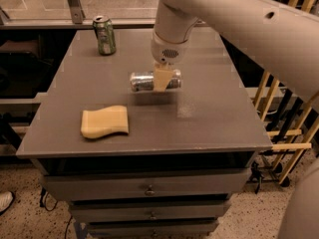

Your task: Move redbull can near sponge

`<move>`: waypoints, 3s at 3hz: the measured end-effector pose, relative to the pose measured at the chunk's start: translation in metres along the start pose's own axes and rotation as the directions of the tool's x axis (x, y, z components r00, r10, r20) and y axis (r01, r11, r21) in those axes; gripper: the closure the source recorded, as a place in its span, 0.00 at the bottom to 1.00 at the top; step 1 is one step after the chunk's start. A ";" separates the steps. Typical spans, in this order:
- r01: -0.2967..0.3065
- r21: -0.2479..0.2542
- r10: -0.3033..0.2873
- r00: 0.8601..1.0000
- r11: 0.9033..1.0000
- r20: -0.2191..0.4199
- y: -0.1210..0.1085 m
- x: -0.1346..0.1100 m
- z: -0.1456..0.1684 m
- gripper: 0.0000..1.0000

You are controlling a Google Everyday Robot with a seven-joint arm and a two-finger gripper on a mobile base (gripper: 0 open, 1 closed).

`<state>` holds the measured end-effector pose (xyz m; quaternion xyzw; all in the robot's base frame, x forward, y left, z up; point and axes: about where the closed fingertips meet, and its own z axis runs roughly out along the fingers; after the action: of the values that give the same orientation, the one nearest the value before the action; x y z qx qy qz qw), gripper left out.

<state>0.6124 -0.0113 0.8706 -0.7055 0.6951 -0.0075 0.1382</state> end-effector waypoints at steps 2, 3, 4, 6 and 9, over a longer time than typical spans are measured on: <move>0.074 -0.059 -0.074 0.997 0.996 0.000 0.025 -0.040 0.020 1.00; 0.152 -0.082 -0.149 0.988 0.985 0.039 0.034 -0.061 0.020 1.00; 0.194 -0.115 -0.189 0.980 0.974 0.058 0.040 -0.069 0.026 1.00; 0.207 -0.142 -0.202 0.978 0.968 0.051 0.043 -0.073 0.031 0.82; 0.209 -0.141 -0.203 0.978 0.968 0.053 0.043 -0.074 0.035 0.12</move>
Offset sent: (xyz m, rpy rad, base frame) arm -0.0344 0.0728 -0.0202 -0.0046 0.0626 0.1973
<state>0.5750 0.0684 0.8414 -0.7821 0.6139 0.0425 0.0981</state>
